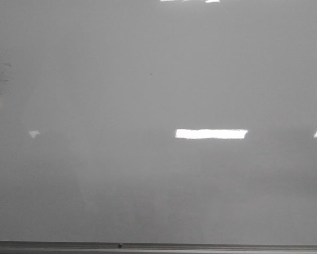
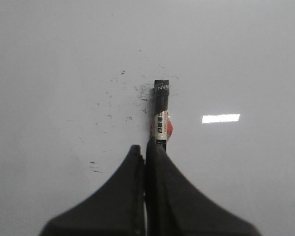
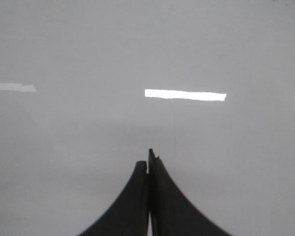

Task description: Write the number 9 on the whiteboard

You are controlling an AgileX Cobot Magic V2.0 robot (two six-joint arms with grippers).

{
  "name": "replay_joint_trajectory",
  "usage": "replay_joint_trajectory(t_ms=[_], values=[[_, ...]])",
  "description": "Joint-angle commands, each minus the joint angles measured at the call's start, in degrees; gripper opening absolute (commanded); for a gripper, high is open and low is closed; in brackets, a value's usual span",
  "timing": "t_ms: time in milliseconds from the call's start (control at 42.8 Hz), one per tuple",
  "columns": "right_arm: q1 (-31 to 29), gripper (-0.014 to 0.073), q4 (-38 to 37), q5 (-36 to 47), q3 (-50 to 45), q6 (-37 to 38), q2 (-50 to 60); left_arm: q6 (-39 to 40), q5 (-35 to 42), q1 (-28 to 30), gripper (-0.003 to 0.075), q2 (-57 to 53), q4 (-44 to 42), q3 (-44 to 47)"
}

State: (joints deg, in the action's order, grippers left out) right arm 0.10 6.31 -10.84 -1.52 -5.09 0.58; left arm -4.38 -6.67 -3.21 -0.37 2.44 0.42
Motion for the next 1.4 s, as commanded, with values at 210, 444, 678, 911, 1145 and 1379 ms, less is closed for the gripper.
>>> replay_joint_trajectory(t_ms=[210, 444, 678, 911, 1145, 1379], values=[[-0.40, -0.0069, -0.44, 4.41, 0.16, -0.08, 0.83, 0.63, 4.83, -0.21, -0.0019, -1.05, -0.08, 0.14], [-0.40, -0.0069, -0.44, 4.41, 0.16, -0.08, 0.83, 0.63, 4.83, -0.21, -0.0019, -1.05, -0.08, 0.14], [-0.40, -0.0069, -0.44, 4.41, 0.16, -0.08, 0.83, 0.63, 4.83, -0.21, -0.0019, -1.05, -0.08, 0.14], [-0.40, -0.0069, -0.44, 4.41, 0.16, -0.08, 0.83, 0.63, 4.83, -0.21, -0.0019, -1.05, -0.08, 0.14], [-0.40, -0.0069, -0.44, 4.78, 0.16, -0.08, 0.83, 0.63, 6.02, -0.21, -0.0019, -1.05, -0.08, 0.14], [-0.40, -0.0069, 0.60, 10.11, 0.67, -0.08, 0.83, 0.63, 11.49, -0.21, -0.0019, -1.05, 0.42, 0.04]])
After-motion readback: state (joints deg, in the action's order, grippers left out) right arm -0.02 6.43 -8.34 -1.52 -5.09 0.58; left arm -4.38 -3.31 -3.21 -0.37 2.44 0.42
